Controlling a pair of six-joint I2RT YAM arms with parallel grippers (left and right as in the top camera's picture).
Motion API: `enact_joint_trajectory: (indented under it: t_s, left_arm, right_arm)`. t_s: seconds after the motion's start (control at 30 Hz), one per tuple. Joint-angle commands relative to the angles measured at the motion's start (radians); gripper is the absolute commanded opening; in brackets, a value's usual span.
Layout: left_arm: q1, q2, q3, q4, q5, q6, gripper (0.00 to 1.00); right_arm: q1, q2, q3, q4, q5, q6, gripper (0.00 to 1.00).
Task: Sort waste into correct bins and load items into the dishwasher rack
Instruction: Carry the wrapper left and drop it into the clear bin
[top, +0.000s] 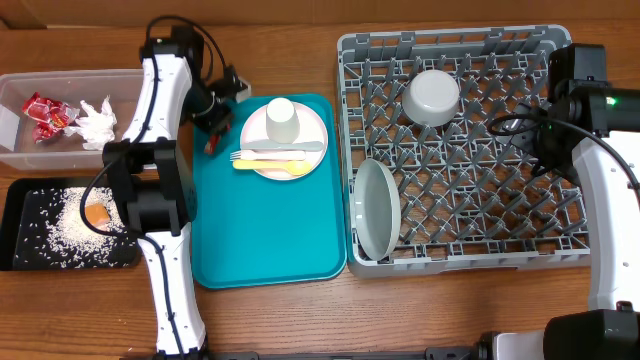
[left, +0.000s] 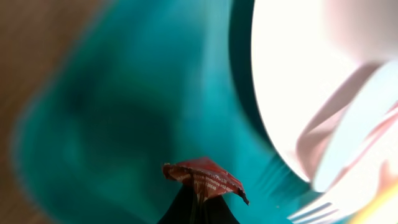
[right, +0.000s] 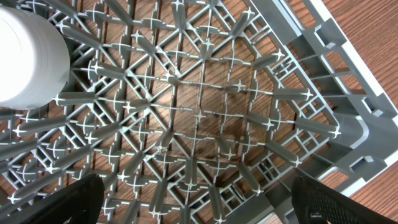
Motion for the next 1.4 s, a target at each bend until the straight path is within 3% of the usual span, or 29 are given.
enact_joint_trajectory:
  t_s: [0.0, 0.33, 0.57, 0.9, 0.97, 1.1, 1.23, 1.27, 1.3, 1.37]
  left_arm:
    - [0.002, -0.001, 0.132, -0.024, 0.061, -0.076, 0.04]
    - [0.031, -0.009, 0.436, -0.062, 0.046, -0.294, 0.04]
    - [0.095, -0.009, 0.58, -0.1, -0.084, -0.518, 0.04]
    - [0.241, -0.008, 0.592, -0.163, -0.152, -0.591, 0.06]
    - [0.265, -0.008, 0.592, -0.172, -0.151, -0.601, 0.21]
    - [0.3, -0.008, 0.592, -0.197, -0.144, -0.604, 0.27]
    - [0.312, -0.008, 0.592, -0.22, -0.151, -0.604, 0.41]
    - [0.312, -0.008, 0.592, -0.22, -0.153, -0.604, 0.61]
    - [0.313, -0.008, 0.592, -0.219, -0.152, -0.604, 1.0]
    - [0.313, -0.008, 0.592, -0.22, -0.151, -0.604, 1.0]
  right_arm:
    - [-0.002, -0.004, 0.011, 0.006, -0.002, 0.0, 1.0]
    - [-0.002, -0.004, 0.011, 0.006, -0.002, 0.0, 1.0]
    - [-0.002, -0.004, 0.011, 0.006, -0.002, 0.0, 1.0]
    - [-0.002, -0.004, 0.011, 0.006, -0.002, 0.0, 1.0]
    - [-0.002, -0.004, 0.011, 0.006, -0.002, 0.0, 1.0]
    - [-0.002, -0.004, 0.011, 0.006, -0.002, 0.0, 1.0]
    - [-0.002, -0.004, 0.011, 0.006, -0.002, 0.0, 1.0]
    - [-0.002, -0.004, 0.011, 0.006, -0.002, 0.0, 1.0]
    - [-0.002, -0.004, 0.011, 0.006, -0.002, 0.0, 1.0]
    - [-0.002, -0.004, 0.011, 0.006, -0.002, 0.0, 1.0]
